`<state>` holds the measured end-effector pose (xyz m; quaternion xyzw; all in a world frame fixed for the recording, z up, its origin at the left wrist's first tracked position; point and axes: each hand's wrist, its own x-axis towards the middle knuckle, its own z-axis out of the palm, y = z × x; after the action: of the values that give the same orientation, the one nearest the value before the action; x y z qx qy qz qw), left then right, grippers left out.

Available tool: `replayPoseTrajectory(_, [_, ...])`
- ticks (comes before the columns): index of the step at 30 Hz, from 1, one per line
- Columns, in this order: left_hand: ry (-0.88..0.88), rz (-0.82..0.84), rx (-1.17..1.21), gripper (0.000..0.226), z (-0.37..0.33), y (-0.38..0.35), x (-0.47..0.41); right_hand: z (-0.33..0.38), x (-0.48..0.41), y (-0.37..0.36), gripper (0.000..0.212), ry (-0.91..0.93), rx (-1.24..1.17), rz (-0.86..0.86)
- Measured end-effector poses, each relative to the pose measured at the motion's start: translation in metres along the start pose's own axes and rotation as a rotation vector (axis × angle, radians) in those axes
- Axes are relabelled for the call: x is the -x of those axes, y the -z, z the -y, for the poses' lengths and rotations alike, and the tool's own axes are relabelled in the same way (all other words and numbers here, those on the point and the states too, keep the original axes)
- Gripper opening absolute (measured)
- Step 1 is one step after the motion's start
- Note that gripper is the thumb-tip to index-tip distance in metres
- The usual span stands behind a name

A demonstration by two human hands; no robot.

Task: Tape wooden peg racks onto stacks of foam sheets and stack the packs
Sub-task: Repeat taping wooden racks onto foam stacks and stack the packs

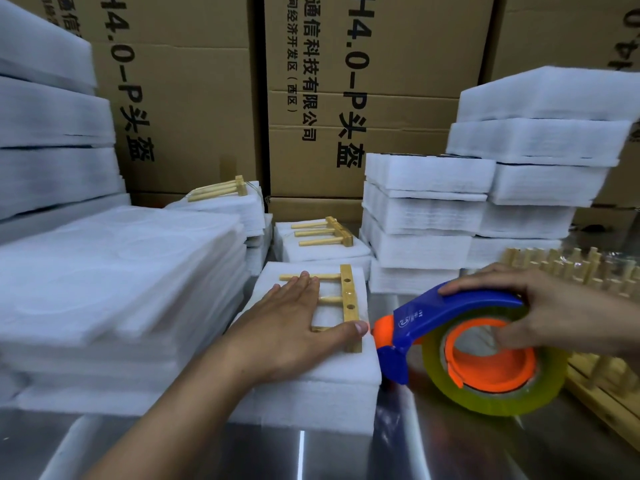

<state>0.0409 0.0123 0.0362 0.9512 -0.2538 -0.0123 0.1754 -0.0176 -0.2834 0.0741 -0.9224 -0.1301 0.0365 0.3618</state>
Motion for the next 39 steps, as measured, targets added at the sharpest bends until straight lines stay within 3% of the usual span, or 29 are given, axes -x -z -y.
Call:
replayPoseTrajectory(12, [-0.002, -0.023, -0.002, 0.129, 0.003, -0.003, -0.001, 0.005, -0.007, -0.006, 0.052, -0.033, -0.02, -0.08])
replayPoseTrajectory(22, [-0.008, -0.021, -0.005, 0.128, 0.003, -0.003, -0.002, 0.028, -0.015, 0.001, 0.049, -0.177, 0.01, -0.015])
replayPoseTrajectory(39, [0.003, -0.002, -0.01, 0.127, 0.0, 0.0, 0.002, 0.012, 0.01, 0.007, 0.059, -0.153, 0.108, -0.118])
